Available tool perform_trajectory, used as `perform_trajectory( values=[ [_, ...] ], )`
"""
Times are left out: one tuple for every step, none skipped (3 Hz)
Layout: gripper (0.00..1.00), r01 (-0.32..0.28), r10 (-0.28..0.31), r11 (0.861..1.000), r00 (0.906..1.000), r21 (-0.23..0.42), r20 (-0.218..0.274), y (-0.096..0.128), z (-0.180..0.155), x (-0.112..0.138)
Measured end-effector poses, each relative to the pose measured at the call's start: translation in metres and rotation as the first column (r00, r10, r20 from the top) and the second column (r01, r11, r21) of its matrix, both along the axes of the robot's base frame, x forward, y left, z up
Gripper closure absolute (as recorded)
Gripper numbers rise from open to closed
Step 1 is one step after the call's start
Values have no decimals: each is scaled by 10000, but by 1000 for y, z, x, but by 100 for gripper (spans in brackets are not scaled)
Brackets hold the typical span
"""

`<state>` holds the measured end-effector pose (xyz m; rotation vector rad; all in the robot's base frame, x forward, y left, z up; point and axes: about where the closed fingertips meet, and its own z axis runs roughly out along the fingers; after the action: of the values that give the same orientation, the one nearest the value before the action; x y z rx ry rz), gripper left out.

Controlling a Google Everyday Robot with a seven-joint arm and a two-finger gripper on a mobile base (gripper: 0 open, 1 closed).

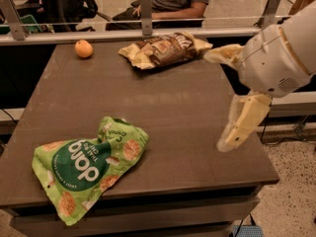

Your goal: Move green rice chip bag near brown chip bag

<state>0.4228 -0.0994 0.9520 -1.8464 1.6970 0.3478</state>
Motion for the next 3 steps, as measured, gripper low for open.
perform_trajectory(
  values=[
    [0, -1521, 1522, 9825, 9883, 1071, 80, 49, -19, -19],
    [0, -1903, 1889, 9748, 9817, 1161, 230, 58, -18, -24],
    [0, -1879, 1866, 9754, 9822, 1151, 226, 58, -18, -24]
  ],
)
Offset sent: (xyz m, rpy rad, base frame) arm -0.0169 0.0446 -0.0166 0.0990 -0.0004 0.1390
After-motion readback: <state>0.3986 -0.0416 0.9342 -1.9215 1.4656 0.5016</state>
